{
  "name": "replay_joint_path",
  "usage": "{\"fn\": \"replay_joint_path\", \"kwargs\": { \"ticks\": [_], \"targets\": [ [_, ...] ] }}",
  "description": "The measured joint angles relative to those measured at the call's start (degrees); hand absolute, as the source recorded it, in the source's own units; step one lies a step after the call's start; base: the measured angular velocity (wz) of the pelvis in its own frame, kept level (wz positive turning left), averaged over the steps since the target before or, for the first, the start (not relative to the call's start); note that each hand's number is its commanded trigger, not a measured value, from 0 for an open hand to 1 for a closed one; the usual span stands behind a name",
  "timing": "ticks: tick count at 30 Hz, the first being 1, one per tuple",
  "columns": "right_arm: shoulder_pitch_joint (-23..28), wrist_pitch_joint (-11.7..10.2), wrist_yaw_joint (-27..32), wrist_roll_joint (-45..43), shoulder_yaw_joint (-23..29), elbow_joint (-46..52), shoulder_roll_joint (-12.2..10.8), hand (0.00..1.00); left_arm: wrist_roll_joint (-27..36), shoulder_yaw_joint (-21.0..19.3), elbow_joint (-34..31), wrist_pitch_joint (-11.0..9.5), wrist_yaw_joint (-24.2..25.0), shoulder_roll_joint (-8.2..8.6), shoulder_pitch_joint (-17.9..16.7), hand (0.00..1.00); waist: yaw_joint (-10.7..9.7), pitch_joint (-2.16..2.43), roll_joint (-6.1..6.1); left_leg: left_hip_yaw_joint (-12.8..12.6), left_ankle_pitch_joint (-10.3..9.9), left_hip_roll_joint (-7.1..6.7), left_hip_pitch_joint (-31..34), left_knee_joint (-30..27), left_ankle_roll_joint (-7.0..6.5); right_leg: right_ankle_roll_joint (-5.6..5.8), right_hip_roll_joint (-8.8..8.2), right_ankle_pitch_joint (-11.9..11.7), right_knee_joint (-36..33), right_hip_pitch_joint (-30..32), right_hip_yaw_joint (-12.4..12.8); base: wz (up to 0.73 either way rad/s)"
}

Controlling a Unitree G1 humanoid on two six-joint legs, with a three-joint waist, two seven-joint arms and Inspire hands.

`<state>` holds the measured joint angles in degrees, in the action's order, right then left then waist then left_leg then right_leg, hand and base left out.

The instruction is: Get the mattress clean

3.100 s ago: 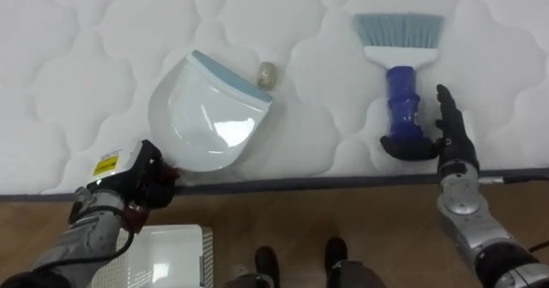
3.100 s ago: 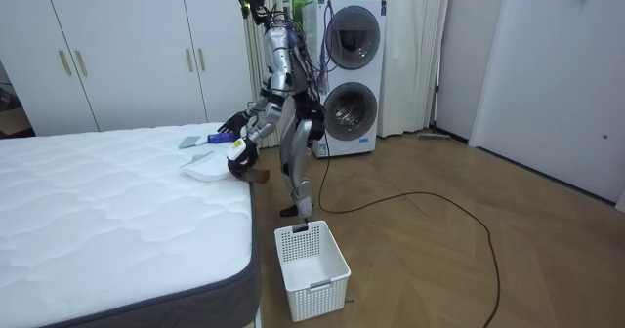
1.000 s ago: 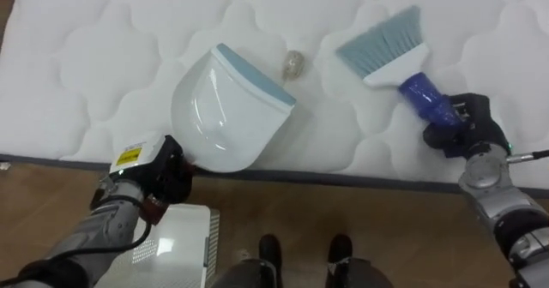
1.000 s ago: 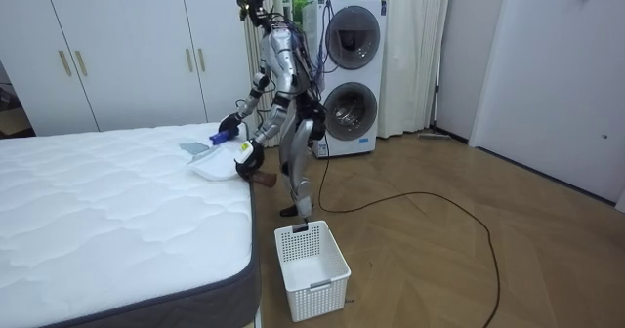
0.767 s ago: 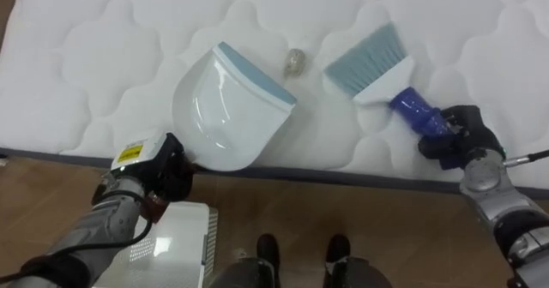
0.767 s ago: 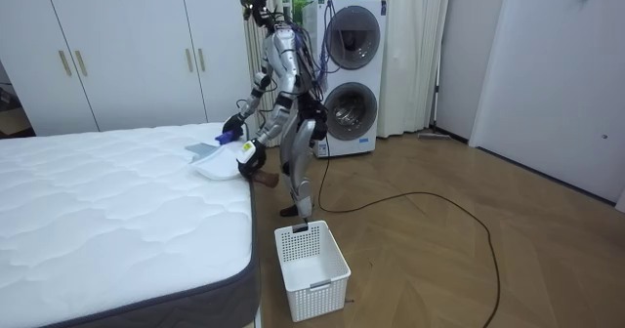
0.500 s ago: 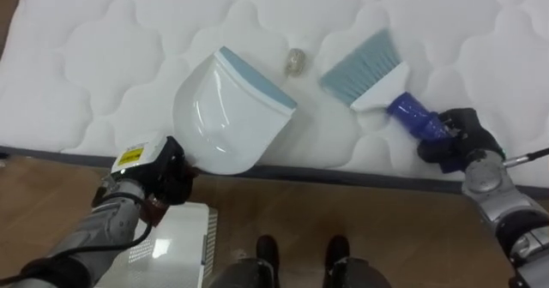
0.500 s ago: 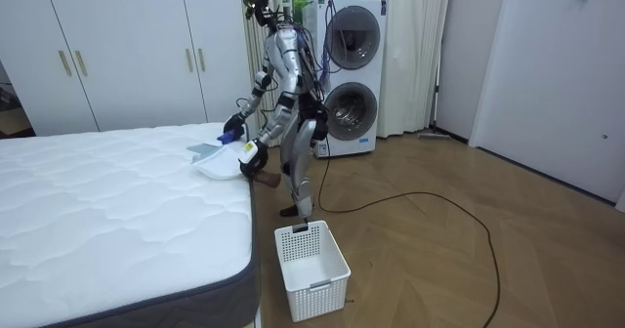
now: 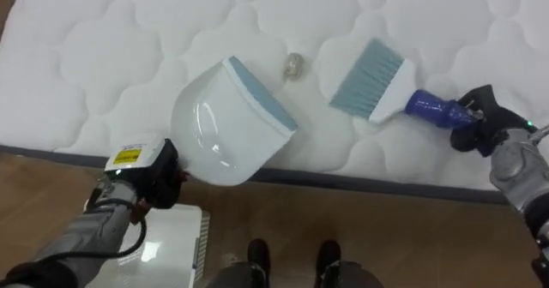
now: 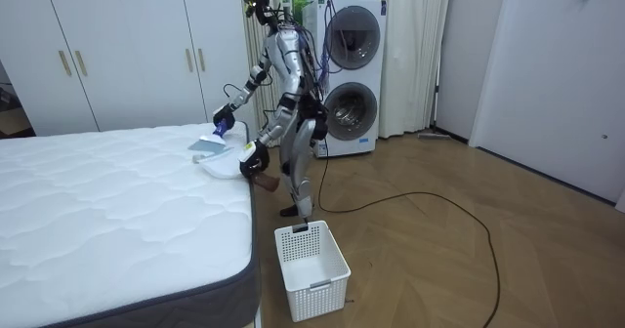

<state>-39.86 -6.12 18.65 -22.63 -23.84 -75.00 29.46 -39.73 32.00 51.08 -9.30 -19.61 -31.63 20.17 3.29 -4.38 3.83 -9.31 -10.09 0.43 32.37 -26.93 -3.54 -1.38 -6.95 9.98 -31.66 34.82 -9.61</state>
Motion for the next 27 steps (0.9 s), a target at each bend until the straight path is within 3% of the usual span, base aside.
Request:
{"fn": "replay_joint_path", "kwargs": {
  "ticks": [3, 9, 16, 20, 23, 27],
  "targets": [
    [-0.34, 0.99, 0.41, -4.52, -0.27, 0.53, 0.82, 1.0, -1.33, 0.21, -0.05, 0.4, -0.06, -0.37, -0.28, 1.0, -0.04, 0.17, 1.07, 0.42, -0.01, 0.22, -0.95, 0.16, 0.02, -0.04, 0.07, -0.19, 0.96, -1.61, -0.72, 0.06],
    [-4.36, 1.52, 2.33, -13.88, -2.59, 1.62, 2.76, 1.0, -4.55, 1.0, -0.42, 1.47, -2.11, -1.85, -0.92, 1.0, -0.04, 0.1, 1.5, -0.15, 0.13, 0.04, -1.4, 1.3, 0.04, 0.05, -0.06, -0.34, 0.76, -1.31, -0.21, -0.05],
    [-6.67, 3.92, 5.75, -21.14, -4.11, 1.61, 2.99, 1.0, -6.22, 0.96, -2.14, 3.59, -1.33, -3.45, -1.69, 1.0, 0.11, 0.11, 2.62, -0.37, 0.23, 0.2, -1.59, 1.42, 0.24, -0.05, 0.04, -0.29, 0.85, -1.18, -0.15, -0.01],
    [-6.95, 4.85, 7.03, -24.4, -4.2, 2.13, 2.98, 1.0, -7.27, 0.94, -2.8, 4.81, -0.87, -3.6, -1.48, 1.0, 0.24, 0.19, 3.49, -0.43, 0.22, 0.11, -1.53, 1.47, 0.23, -0.04, -0.02, -0.3, 0.89, -1.12, -0.4, 0.0],
    [-7.34, 6.74, 8.15, -28.08, -4.19, 4.21, 2.99, 1.0, -8.21, 0.93, -2.89, 5.61, -0.82, -3.6, -1.44, 1.0, 0.21, 0.26, 3.63, -0.48, 0.23, 0.16, -1.57, 1.37, 0.22, -0.08, 0.08, -0.34, 0.89, -1.15, -0.37, 0.0],
    [-8.66, 7.45, 10.76, -31.5, -4.21, 4.82, 2.99, 1.0, -8.34, 0.94, -2.81, 7.37, -0.08, -3.6, -0.91, 1.0, 0.24, 0.26, 3.63, -0.13, 0.31, 0.42, -1.59, 1.29, 0.36, -0.32, 0.2, -0.49, 1.25, -1.59, -1.0, 0.03]
  ]
}}
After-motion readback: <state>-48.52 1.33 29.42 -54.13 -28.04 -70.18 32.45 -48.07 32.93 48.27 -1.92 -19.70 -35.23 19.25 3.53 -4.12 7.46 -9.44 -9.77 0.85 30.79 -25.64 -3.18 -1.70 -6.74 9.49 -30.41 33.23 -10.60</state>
